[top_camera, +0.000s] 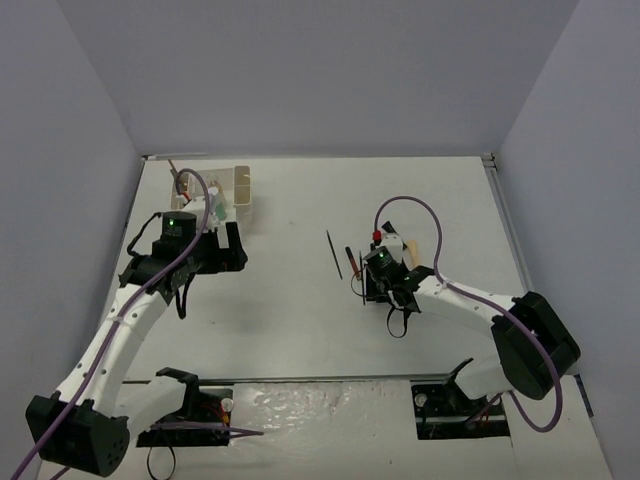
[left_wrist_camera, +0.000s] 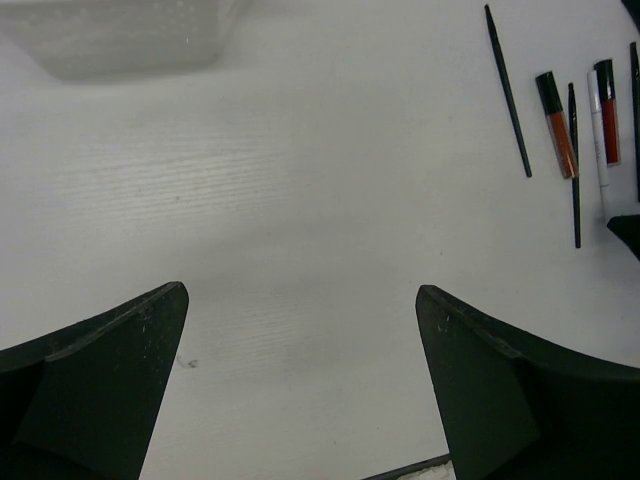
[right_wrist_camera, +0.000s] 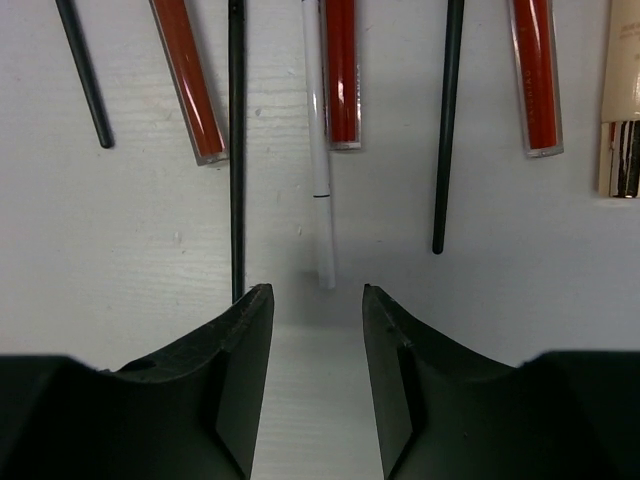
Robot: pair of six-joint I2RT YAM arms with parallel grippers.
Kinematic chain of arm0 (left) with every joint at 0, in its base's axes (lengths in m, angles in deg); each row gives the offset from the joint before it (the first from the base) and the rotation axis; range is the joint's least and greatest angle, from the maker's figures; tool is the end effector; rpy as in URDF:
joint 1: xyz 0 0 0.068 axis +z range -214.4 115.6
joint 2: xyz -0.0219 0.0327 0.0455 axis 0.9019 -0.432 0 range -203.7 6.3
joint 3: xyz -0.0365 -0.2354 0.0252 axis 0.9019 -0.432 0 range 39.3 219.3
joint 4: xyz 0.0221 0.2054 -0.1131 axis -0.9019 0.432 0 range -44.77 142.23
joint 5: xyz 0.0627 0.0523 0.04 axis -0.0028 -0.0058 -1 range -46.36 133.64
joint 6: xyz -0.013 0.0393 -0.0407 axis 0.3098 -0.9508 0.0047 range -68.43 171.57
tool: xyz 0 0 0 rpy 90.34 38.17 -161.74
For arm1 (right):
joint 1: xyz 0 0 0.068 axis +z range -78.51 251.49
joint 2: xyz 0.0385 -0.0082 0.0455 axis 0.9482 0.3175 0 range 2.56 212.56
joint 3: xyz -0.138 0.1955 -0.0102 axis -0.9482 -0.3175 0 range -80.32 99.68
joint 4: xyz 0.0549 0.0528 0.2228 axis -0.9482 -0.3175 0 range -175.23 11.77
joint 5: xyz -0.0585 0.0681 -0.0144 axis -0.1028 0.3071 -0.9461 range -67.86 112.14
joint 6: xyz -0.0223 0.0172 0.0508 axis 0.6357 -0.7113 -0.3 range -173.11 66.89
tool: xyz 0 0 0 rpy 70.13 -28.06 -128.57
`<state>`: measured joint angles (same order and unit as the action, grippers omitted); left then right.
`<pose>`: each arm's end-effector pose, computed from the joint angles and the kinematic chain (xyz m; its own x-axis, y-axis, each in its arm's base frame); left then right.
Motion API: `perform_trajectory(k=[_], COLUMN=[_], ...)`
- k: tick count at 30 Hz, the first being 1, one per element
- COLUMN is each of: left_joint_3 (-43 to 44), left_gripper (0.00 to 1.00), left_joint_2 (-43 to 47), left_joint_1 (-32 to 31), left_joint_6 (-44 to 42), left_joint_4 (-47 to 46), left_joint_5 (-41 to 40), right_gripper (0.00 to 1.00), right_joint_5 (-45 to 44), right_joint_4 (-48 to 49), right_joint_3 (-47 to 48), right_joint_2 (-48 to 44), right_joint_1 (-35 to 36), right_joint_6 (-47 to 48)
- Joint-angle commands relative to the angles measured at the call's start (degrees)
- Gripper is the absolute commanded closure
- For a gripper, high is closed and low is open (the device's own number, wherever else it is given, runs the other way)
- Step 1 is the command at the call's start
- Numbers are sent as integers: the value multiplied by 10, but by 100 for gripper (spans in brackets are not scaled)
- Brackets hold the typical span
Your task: Organize the makeup
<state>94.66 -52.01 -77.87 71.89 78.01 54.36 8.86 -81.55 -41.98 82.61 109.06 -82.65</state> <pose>0.2050 -0.0571 0.2905 -0.6630 -0.1920 -0.7235 0.1550 0.9104 -0.3837 0.2145 0.1531 0.1589 -0.7170 0.0539 -0.6950 -0.1278 0.9700 0.2070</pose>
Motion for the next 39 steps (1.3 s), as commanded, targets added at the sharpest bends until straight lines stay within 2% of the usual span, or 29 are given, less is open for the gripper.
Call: perform_trajectory(k=[1, 9, 23, 26, 29, 33, 39], left_joint_3=[-26, -33, -37, -35, -34, -27, -2], left_gripper=[3, 3, 3, 3, 3, 3, 3], left_joint_2=[49, 40, 43, 40, 40, 40, 43], left_joint_1=[-7, -7, -6, -6, -7, -9, -47], left_joint_6=[-6, -9, -12, -10, 4, 51, 157], left_joint_4=[-23, -22, -21, -25, -32, -54, -130], left_joint_5=[4, 0, 0, 7, 14, 55, 86], right_gripper=[65, 73, 99, 100, 100, 100, 100], right_joint_5=[-3, -12, -23, -28, -39, -46, -58], right_joint_4=[27, 44, 49, 49, 50, 68, 147], right_joint_3=[29, 29, 29, 30, 29, 24, 10], right_joint_2=[31, 72, 84, 72, 39, -49, -180], right_joint_1=[-8, -13, -13, -13, -11, 9, 92], right_joint_6=[-6, -7, -10, -12, -9, 14, 78])
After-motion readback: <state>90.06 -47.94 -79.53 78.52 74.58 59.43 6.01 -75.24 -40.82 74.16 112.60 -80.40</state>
